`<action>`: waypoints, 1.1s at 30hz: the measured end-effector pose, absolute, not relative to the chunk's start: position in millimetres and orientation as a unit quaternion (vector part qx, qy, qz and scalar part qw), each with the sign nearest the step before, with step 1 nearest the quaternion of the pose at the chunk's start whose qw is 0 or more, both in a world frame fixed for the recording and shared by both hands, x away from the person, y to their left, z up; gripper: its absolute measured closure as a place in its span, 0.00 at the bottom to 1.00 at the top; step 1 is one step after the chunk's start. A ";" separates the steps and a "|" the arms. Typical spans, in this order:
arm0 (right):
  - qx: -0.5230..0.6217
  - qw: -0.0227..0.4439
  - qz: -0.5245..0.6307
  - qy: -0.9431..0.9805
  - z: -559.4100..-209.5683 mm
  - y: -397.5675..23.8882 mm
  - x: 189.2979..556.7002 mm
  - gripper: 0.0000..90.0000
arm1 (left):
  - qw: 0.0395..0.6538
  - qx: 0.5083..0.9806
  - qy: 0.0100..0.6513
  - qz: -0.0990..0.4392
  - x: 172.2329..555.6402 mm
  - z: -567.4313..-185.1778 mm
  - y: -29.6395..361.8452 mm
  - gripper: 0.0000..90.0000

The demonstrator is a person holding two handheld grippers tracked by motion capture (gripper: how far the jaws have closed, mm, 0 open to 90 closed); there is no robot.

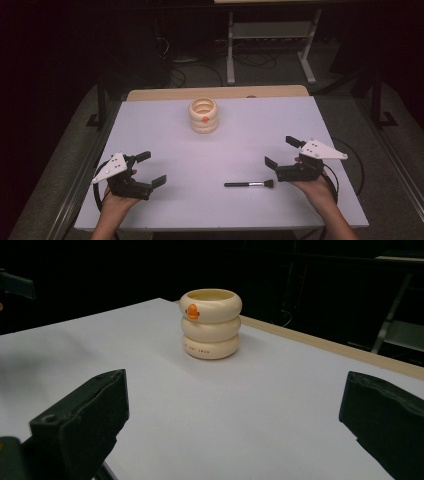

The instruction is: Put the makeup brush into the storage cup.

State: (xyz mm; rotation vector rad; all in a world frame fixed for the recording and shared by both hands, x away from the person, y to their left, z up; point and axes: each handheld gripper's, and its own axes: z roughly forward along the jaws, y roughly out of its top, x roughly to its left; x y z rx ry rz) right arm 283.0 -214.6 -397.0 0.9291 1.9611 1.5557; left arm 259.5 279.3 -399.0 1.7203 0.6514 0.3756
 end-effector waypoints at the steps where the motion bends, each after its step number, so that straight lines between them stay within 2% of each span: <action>1: 0.340 0.232 0.567 0.714 -396.6 -214.3 283.2 0.00 | 0.591 0.739 0.280 0.161 259.6 -399.2 279.3 0.00; 33: 0.319 0.232 0.590 0.705 -383.9 -194.6 302.8 0.00 | 0.600 0.737 0.270 0.157 258.5 -397.9 274.9 0.00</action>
